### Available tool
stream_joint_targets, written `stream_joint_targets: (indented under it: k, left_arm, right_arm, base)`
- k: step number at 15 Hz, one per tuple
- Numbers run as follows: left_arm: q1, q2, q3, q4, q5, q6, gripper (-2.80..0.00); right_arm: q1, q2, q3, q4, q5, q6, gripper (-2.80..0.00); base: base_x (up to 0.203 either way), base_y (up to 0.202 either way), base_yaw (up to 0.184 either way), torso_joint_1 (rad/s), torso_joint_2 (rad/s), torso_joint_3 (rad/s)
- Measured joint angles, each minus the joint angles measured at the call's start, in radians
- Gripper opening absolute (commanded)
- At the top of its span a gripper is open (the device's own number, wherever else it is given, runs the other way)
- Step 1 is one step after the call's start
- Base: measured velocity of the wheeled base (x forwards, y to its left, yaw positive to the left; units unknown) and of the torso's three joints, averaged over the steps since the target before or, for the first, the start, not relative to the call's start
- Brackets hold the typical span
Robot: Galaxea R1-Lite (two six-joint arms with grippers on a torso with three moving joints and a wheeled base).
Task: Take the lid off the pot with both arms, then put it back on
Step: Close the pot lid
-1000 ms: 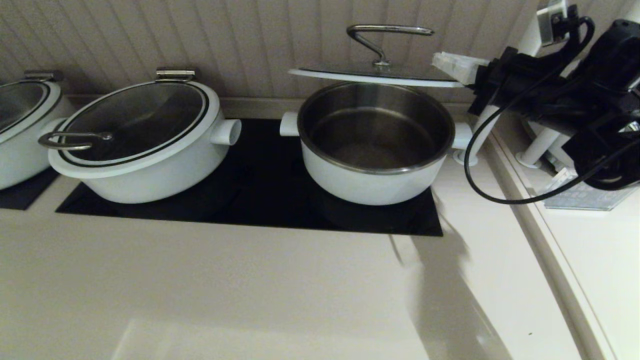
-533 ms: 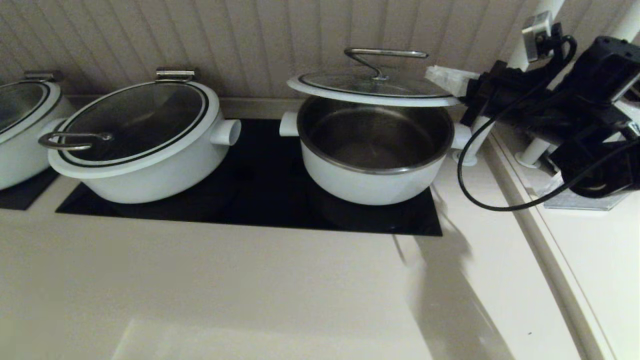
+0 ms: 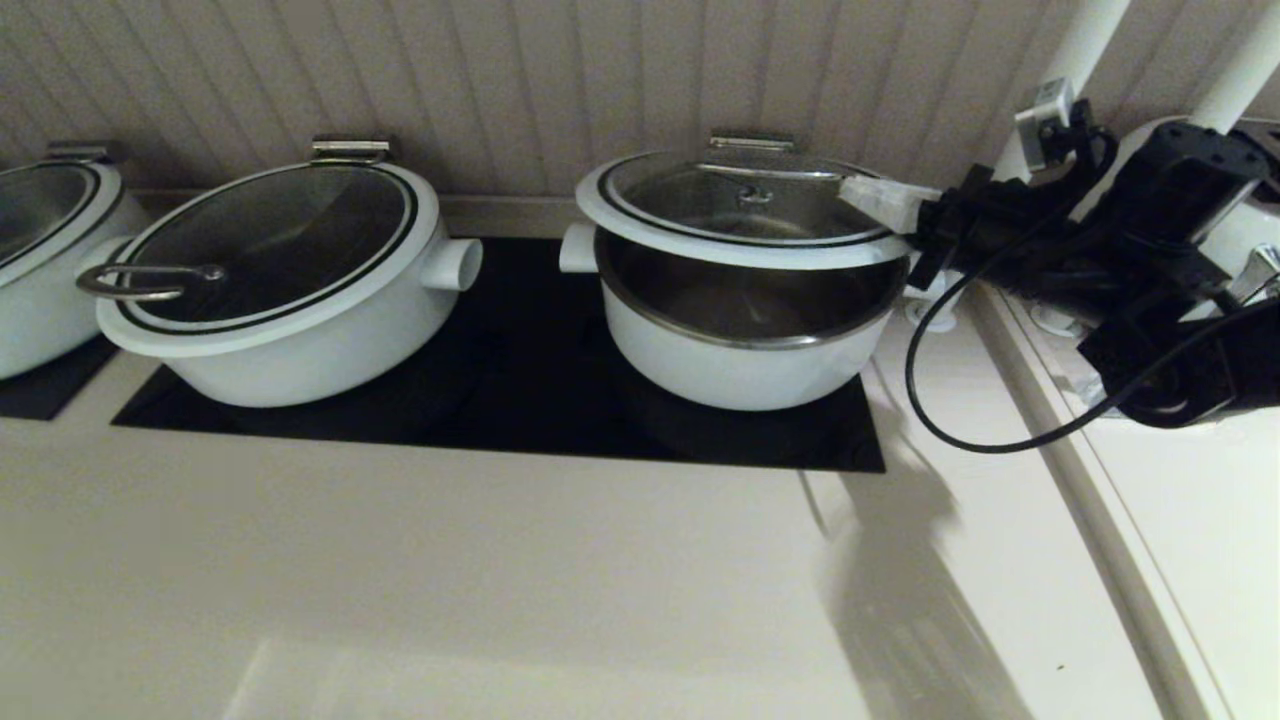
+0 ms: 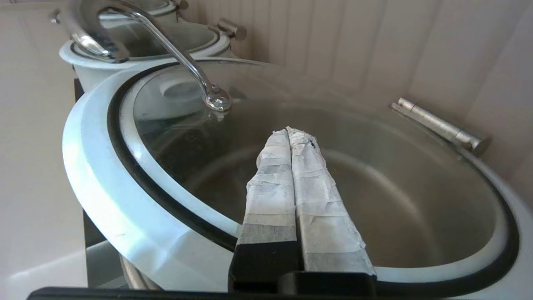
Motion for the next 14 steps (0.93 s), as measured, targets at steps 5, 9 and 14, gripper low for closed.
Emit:
stream_joint_targets:
  k: [5,9,14]
  left_arm:
    - [0.000,0.000,0.000,0.000,0.000,0.000,-2.80]
    - [0.000,0.000,0.000,0.000,-0.001,0.000,-2.80]
    - [0.000,0.000,0.000,0.000,0.000,0.000,-2.80]
  right_arm:
    - [0.000,0.007,0.048,-0.040,0.000,-0.009,-2.80]
    - [-0.001,0.012,0.104,-0.083,-0.001,-0.008,-2.80]
    - [-0.001,0.028,0.116,-0.096,0.000,-0.008,-2.80]
  base:
    - [0.000,0.000,0.000,0.000,0.00,0.000]
    - [0.000,0.000,0.000,0.000,0.00,0.000]
    - [0.000,0.000,0.000,0.000,0.00,0.000]
